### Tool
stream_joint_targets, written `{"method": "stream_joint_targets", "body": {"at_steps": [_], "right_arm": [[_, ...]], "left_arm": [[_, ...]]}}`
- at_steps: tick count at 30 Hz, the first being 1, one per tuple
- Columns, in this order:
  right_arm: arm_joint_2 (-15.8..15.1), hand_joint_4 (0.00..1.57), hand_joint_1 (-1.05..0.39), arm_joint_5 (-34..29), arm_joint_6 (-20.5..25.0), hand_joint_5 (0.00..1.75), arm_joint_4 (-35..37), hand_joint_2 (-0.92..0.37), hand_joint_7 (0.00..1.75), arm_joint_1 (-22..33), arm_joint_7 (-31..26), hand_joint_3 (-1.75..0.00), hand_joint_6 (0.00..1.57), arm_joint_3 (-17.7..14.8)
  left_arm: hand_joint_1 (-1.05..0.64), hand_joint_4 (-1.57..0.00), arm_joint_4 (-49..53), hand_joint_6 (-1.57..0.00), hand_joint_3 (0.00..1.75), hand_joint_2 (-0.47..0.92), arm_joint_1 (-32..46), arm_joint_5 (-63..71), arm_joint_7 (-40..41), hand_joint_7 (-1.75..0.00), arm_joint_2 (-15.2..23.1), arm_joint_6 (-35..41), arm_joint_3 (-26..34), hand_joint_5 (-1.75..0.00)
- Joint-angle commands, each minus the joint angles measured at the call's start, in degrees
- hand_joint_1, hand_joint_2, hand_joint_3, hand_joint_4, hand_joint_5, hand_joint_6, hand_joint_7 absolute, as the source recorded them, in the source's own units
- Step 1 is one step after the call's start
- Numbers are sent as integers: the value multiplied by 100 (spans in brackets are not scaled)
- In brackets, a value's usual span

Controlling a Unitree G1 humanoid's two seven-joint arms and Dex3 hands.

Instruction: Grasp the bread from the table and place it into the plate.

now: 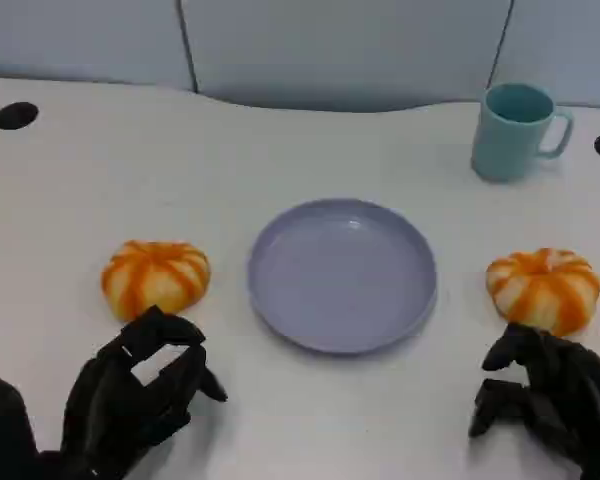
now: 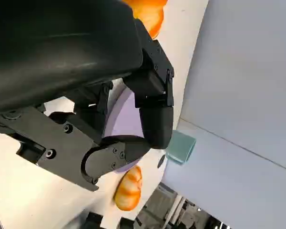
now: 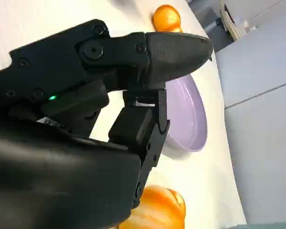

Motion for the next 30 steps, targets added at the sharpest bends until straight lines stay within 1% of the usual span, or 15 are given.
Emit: {"method": "stream_joint_targets", "body": {"at_steps": [1, 6, 17, 20, 27, 30], "right_arm": [[-53, 124, -44, -1, -24, 106, -30, -92, 105, 60, 4, -41, 110, -35], [-67, 124, -43, -21, -125, 107, 0, -92, 104, 73, 68, -44, 111, -22], [-40, 123, -43, -23, -96, 107, -36, -92, 102, 88, 24, -43, 111, -24], [-41, 123, -43, -39, -191, 107, -2, -92, 101, 89, 60, -44, 111, -17], [-16, 124, -44, 12, -124, 107, 2, -92, 99, 67, 35, -40, 114, -42], [-28, 125, -43, -14, -121, 106, -16, -92, 97, 78, 22, -42, 115, -28]], "left_arm": [[-31, -67, -79, -66, 74, 69, 70, -20, 46, -129, 67, 57, 12, -171], [-29, -67, -146, -66, 69, 72, 102, -42, 40, -127, 75, 103, 14, -169], [-29, -66, -90, -66, 65, 75, 93, -20, 25, -124, 100, 57, 33, -167], [-30, -66, -74, -66, 64, 75, 80, -26, 13, -124, 110, 63, 41, -166], [-28, -66, -75, -66, 63, 76, 63, -29, 19, -123, 119, 101, 52, -166], [-29, -66, -87, -67, 64, 76, 77, 23, 61, -124, 109, 39, 40, -166]]}}
